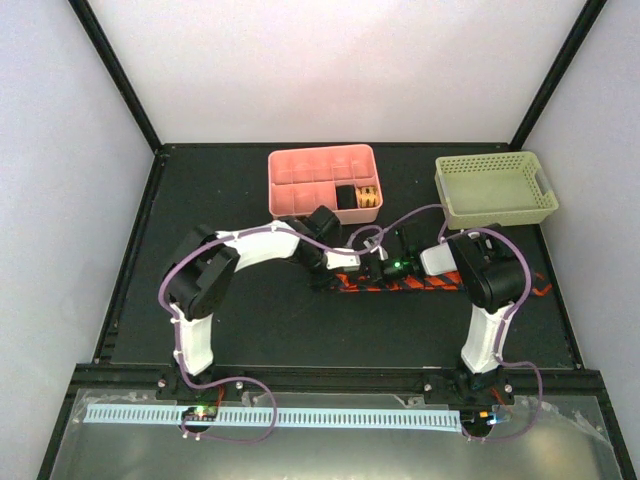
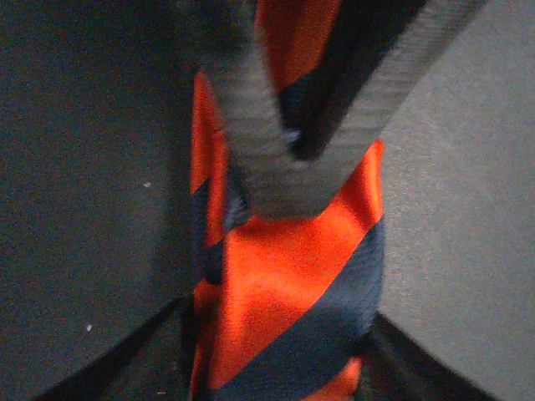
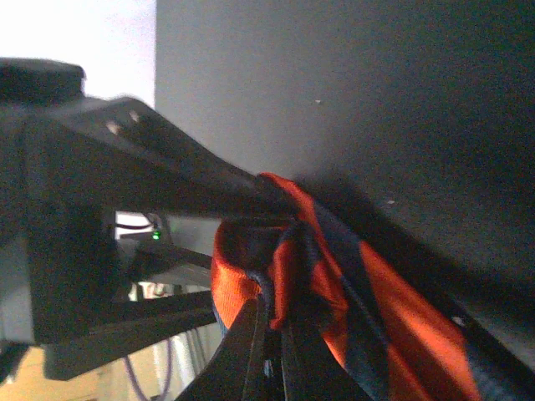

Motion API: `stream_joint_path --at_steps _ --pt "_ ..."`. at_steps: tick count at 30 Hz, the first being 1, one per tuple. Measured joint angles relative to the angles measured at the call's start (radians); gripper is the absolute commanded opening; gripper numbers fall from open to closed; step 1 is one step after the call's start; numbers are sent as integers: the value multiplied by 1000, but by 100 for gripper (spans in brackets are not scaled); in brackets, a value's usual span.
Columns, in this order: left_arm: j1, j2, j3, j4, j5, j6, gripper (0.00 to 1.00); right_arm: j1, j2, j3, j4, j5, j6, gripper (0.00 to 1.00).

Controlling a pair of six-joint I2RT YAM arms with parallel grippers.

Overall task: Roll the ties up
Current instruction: Roll the tie at the center of the board.

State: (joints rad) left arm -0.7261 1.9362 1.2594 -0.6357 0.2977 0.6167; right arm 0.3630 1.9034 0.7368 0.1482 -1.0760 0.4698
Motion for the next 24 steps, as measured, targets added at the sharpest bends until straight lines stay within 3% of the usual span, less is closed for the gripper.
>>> stream_joint_path --at_steps 5,8,13,19,24 --pt "74 -112 -89 71 97 -32 98 -1 2 20 -104 40 -82 2" --pt "118 -248 -199 199 175 -71 99 -1 2 41 -154 54 -122 1" --pt "151 -446 -462 560 314 -177 99 -1 1 61 -210 76 -177 2" --pt "165 -362 -702 1021 408 -327 99 -1 2 92 -279 101 -225 2" --pt "164 -217 -758 1216 417 -343 99 -1 1 109 -321 119 -253 2"
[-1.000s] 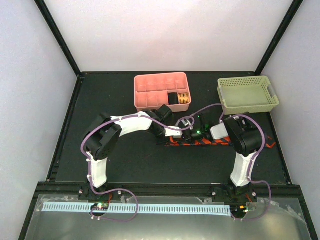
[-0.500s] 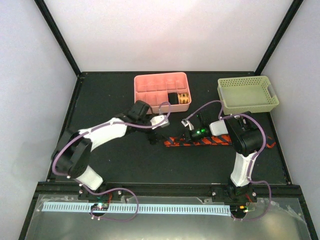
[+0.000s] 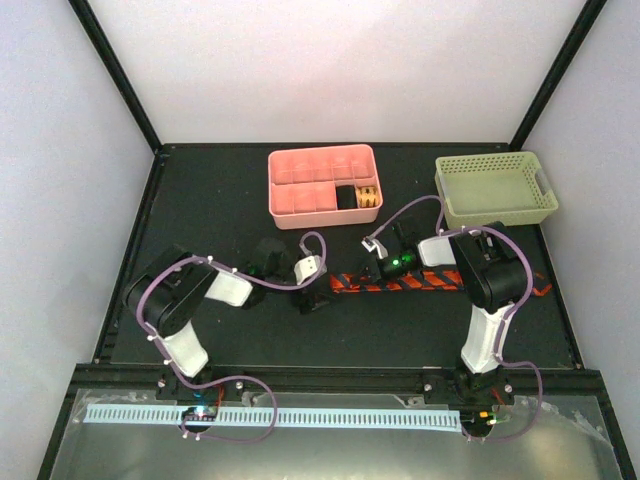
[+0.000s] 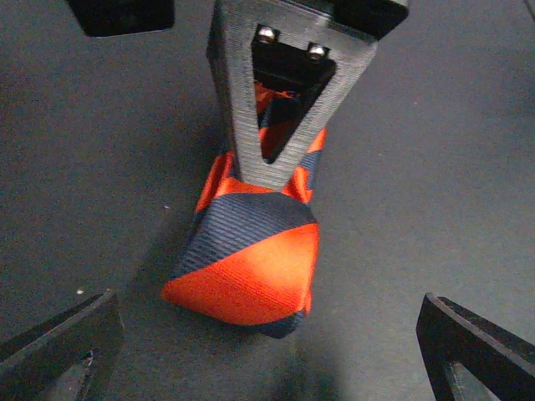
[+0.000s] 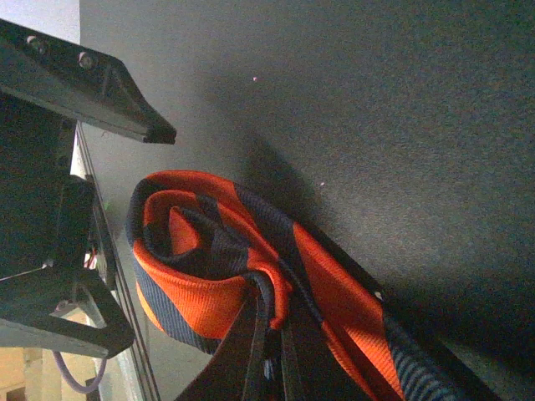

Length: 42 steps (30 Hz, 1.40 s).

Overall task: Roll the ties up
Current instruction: Roll the tie at the center of the board.

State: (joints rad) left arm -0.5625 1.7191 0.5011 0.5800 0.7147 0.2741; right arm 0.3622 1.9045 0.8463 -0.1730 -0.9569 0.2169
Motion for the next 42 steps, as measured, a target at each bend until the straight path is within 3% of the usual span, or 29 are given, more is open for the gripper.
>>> stream_joint_path --at_steps 6,21,27,34,42 --pt "-12 34 41 40 -28 31 87 0 0 9 -24 10 -21 2" --pt "-77 89 109 -45 -103 142 79 0 0 26 -64 29 -54 2" --pt "-79 121 141 -92 -110 158 61 0 0 34 -82 38 -55 2" --pt "-79 77 104 -72 -108 161 48 1 3 38 -89 39 -55 2" --pt "-92 61 137 -73 -94 142 45 0 6 40 -90 34 -55 2"
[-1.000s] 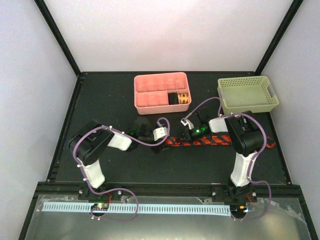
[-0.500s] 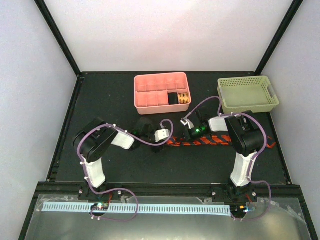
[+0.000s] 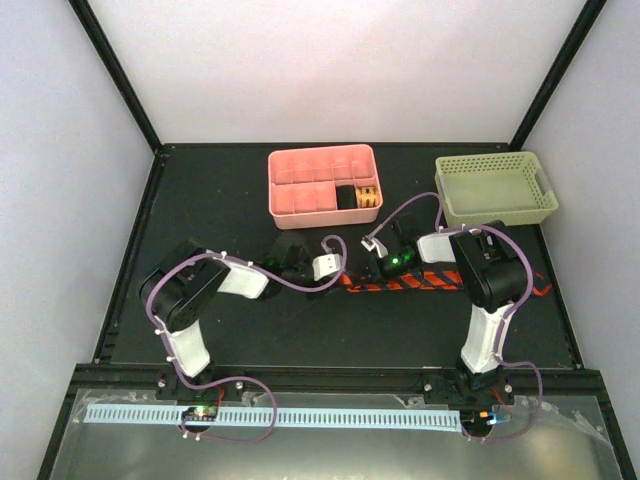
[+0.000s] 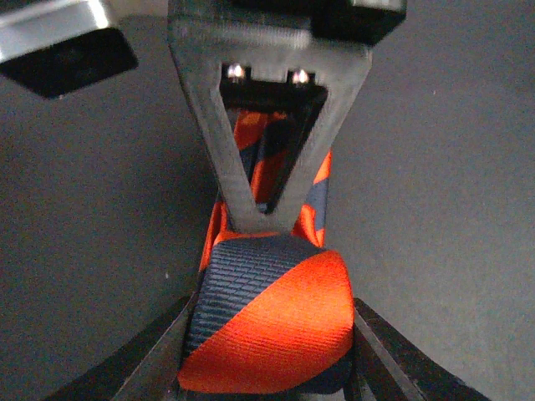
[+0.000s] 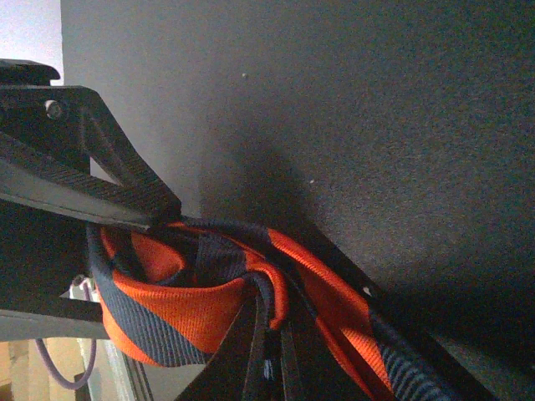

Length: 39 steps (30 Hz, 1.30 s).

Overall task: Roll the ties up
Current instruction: Roll the tie at the center of the board.

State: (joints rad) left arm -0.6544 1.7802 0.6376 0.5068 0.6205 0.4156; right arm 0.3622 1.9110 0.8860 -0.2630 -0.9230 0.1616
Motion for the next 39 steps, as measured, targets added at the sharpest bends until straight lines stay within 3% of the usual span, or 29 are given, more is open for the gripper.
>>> stream_joint_path --at_steps 10,18,27,39 --pt "-48 116 175 -58 30 -14 44 -3 2 0 1 -6 0 2" --pt "-50 144 190 -92 24 -17 39 -5 2 0 2 -10 0 6" --pt "-51 132 187 -153 -2 -20 36 -9 -18 -4 -5 -22 -10 29" --pt "-59 122 224 -267 -54 2 35 -79 -109 7 -138 -20 -85 39"
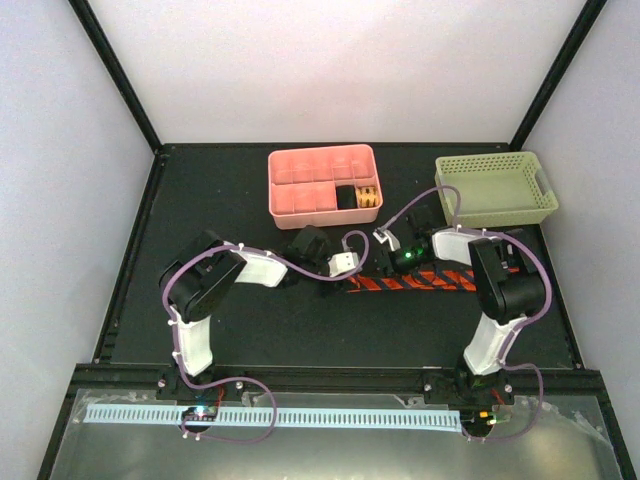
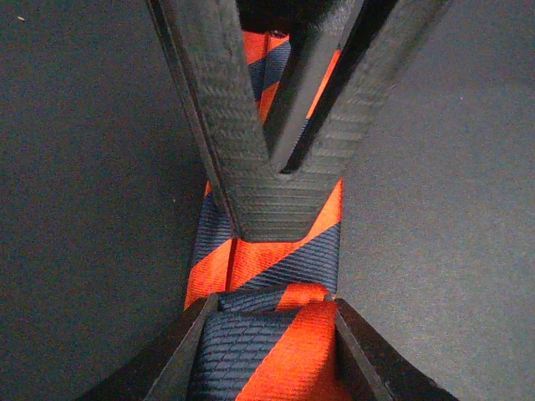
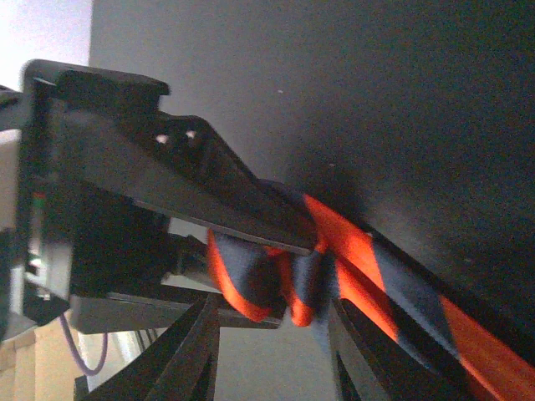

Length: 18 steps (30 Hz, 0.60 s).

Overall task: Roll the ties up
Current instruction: Roll the tie at the center of the board.

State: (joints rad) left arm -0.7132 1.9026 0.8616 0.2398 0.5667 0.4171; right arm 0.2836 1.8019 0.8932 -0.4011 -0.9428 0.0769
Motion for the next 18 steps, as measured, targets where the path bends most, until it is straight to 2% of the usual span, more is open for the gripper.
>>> stream_joint_path --at_steps 4,12,15,18 --pt "-1 0 6 -15 -3 2 35 16 -23 -13 45 -20 30 37" --pt "-1 2 16 -31 -4 2 35 69 30 -11 100 -13 68 37" --pt "-1 2 16 -33 -5 2 35 82 40 -11 119 -6 84 29" --pt "-1 2 16 -34 -6 2 35 85 40 -11 128 -2 96 9"
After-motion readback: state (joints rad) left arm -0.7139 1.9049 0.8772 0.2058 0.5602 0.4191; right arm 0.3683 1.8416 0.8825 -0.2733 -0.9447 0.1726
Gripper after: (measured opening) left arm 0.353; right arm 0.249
